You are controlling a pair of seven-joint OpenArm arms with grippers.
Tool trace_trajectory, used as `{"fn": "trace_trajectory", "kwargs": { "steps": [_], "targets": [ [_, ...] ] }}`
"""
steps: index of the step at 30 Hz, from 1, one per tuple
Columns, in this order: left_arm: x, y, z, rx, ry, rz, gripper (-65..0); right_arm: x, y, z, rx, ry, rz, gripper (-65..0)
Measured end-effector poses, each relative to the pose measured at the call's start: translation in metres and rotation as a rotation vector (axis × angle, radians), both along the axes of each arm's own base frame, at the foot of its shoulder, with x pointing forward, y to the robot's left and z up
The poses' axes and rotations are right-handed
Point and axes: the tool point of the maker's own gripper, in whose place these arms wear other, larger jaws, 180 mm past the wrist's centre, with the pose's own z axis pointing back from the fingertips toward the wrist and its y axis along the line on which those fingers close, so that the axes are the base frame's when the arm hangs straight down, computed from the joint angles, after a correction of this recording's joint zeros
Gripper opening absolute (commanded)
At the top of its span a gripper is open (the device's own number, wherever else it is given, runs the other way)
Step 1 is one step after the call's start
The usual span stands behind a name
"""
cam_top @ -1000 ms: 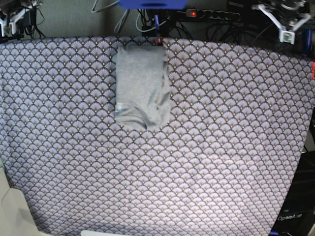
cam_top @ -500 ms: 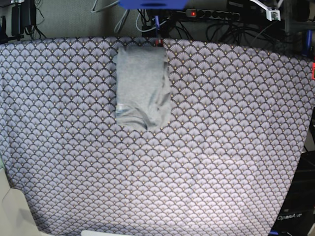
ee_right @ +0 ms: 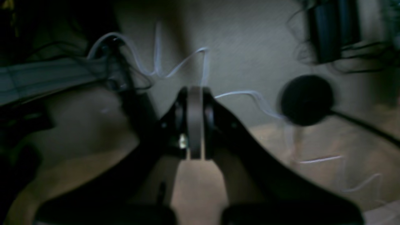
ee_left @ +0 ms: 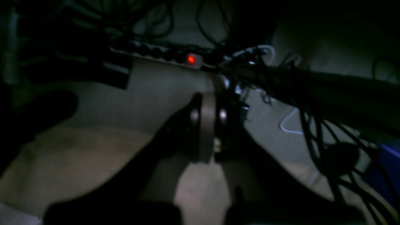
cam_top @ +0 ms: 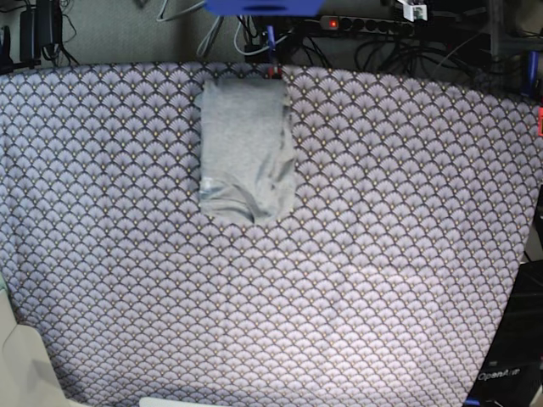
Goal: Fold the T-shirt properly
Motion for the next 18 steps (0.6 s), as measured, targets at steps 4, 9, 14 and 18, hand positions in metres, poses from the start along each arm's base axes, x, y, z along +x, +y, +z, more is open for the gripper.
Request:
{"fn": "trace_trajectory", "kwargs": {
  "steps": [4, 9, 14, 18],
  "targets": [
    [0.0, -0.042, -0.017, -0.108, -0.008, 0.0, -65.0, 0.001, 0.026, -0.015, 0.083, 0.04, 0.045, -65.0],
    [0.001, -0.061, -0.045, -0.146, 0.075, -0.017, -65.0, 0.0, 0.073, -0.03, 0.211, 0.098, 0.109, -65.0],
    [-0.002, -0.034, -0.064, -0.036, 0.181, -0.047, -65.0, -0.007, 0.088, -0.046, 0.139, 0.174, 0.185, -65.0],
    [0.029, -0.03, -0.068, 0.111, 0.128, -0.138, -65.0, 0.003, 0.091, -0.057, 0.015, 0.198, 0.264, -65.0]
  ]
}}
